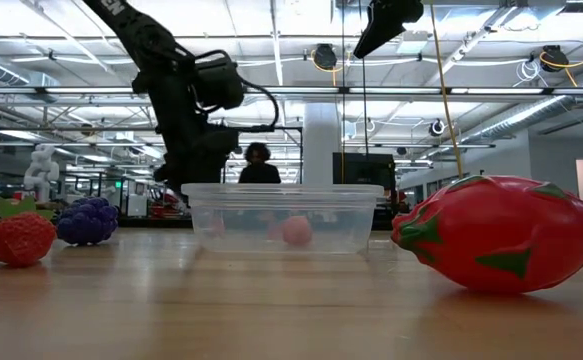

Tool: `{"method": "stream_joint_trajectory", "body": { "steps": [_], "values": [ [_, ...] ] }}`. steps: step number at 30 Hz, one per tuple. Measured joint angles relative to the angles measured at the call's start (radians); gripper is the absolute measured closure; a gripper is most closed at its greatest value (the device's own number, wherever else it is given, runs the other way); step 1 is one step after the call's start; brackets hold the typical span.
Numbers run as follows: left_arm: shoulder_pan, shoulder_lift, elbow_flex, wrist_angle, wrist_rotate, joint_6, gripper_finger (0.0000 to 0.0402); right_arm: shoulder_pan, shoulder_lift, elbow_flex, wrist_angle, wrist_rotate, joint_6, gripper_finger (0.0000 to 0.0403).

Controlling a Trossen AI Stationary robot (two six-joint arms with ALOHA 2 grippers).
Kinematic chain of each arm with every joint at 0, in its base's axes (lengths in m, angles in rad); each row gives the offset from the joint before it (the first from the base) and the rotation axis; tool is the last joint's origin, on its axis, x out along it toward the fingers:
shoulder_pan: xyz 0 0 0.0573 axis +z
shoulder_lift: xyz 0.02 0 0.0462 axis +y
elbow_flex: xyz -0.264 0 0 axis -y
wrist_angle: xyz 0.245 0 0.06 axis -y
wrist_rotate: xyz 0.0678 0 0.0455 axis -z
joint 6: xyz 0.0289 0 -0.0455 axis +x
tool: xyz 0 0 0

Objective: Pick and placing Produce into tupperware
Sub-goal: Put the peach into the bin

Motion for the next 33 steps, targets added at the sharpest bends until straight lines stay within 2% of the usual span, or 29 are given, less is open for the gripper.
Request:
{"method": "stream_joint_trajectory", "body": {
  "steps": [33],
  "values": [
    [0.009, 0.024, 0.0, 0.041, -0.001, 0.029, 0.0165, 0.0, 0.0, 0.0, 0.003, 0.0, 0.006, 0.0226]
  ]
}}
